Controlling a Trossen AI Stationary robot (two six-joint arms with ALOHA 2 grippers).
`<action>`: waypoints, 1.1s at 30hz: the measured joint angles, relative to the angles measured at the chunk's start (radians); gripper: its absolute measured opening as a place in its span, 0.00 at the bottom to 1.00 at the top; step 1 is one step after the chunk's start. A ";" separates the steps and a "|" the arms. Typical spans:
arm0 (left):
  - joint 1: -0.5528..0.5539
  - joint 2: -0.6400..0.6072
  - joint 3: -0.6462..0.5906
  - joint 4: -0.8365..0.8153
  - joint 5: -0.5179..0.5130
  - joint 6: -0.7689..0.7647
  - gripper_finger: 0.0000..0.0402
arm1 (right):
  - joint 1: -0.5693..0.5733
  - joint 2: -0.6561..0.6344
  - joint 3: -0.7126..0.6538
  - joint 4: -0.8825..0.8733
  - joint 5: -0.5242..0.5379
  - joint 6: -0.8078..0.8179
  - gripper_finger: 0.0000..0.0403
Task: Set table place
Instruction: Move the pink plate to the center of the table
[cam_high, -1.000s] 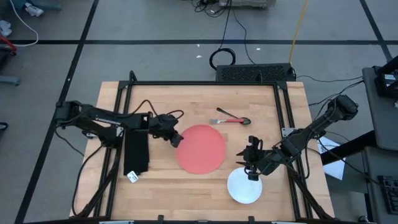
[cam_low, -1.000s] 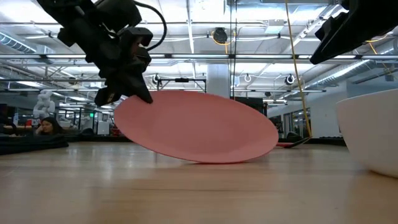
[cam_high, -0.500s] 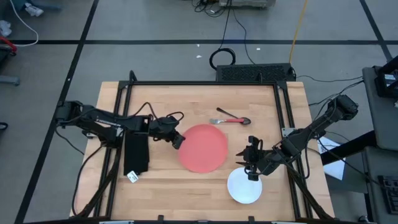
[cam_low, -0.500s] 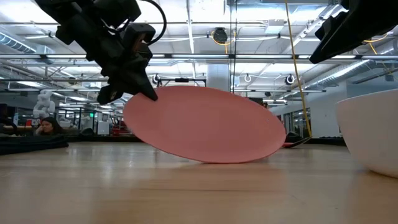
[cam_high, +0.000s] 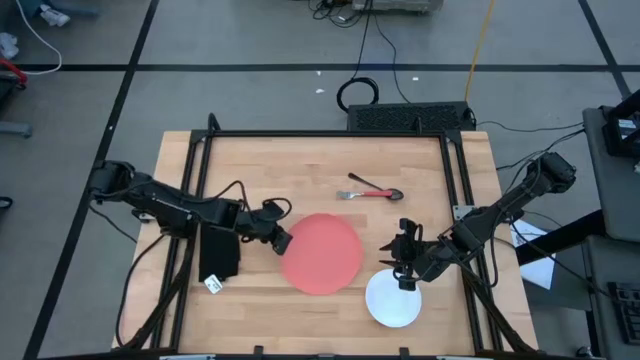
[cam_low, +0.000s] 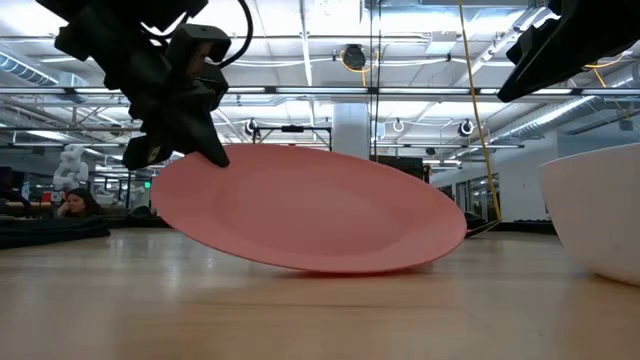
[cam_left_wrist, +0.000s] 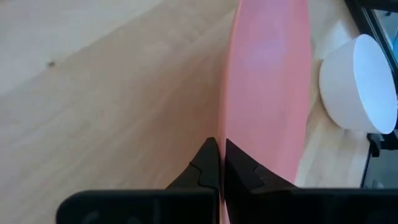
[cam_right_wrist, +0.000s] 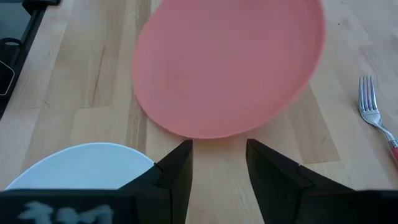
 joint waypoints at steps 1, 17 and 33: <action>-0.011 0.003 -0.002 0.001 -0.009 -0.011 0.00 | 0.000 0.000 0.000 0.000 0.000 0.000 0.35; -0.142 0.116 -0.012 0.023 -0.112 -0.118 0.00 | 0.000 0.000 0.000 0.006 0.000 0.000 0.35; -0.148 0.165 -0.012 0.013 -0.138 -0.085 0.00 | 0.000 0.000 0.000 0.008 0.000 0.000 0.35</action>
